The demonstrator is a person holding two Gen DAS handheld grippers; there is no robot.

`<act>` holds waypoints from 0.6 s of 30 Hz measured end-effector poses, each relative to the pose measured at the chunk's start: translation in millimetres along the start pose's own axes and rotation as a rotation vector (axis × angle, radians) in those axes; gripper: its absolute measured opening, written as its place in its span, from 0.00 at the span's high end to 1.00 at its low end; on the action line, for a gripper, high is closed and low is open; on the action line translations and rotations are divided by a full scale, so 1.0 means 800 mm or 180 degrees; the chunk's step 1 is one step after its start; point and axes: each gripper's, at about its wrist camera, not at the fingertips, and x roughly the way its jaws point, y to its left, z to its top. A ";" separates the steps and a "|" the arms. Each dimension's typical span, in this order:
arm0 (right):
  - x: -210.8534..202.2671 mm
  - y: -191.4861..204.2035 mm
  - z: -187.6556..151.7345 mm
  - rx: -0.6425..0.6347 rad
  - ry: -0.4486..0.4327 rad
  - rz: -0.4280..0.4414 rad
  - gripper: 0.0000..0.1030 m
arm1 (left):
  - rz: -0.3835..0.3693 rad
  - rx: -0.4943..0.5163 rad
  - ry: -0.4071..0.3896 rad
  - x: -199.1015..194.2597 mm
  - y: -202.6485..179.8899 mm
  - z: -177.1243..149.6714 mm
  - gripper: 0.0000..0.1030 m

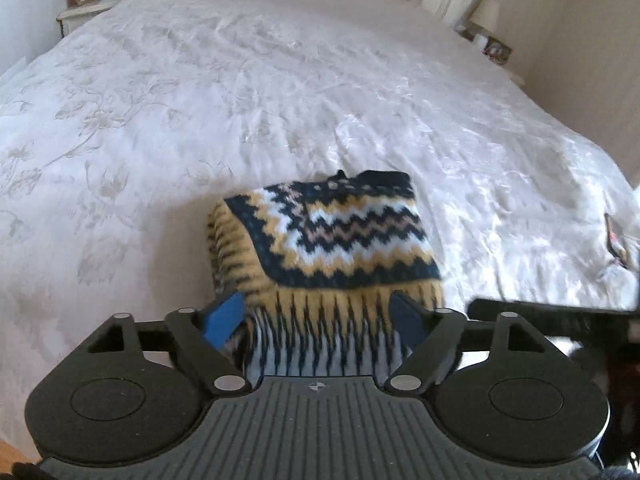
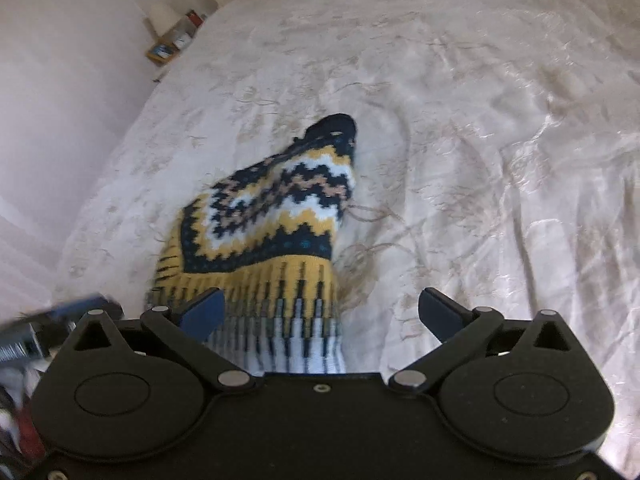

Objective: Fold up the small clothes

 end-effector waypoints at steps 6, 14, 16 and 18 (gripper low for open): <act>0.001 0.002 0.012 0.0002 -0.0050 -0.0186 0.00 | 0.0222 -0.0087 0.0126 0.046 0.027 0.024 0.22; 0.020 0.009 0.039 0.0055 -0.0065 -0.0264 0.00 | 0.0502 -0.0302 0.0580 0.103 0.087 0.008 0.21; 0.030 0.011 0.047 0.0043 -0.0034 -0.0287 0.00 | 0.0442 -0.0417 0.0609 0.103 0.101 0.001 0.19; 0.044 0.013 0.054 0.0016 0.0022 -0.0322 0.00 | 0.0391 -0.0434 0.0603 0.102 0.107 -0.002 0.17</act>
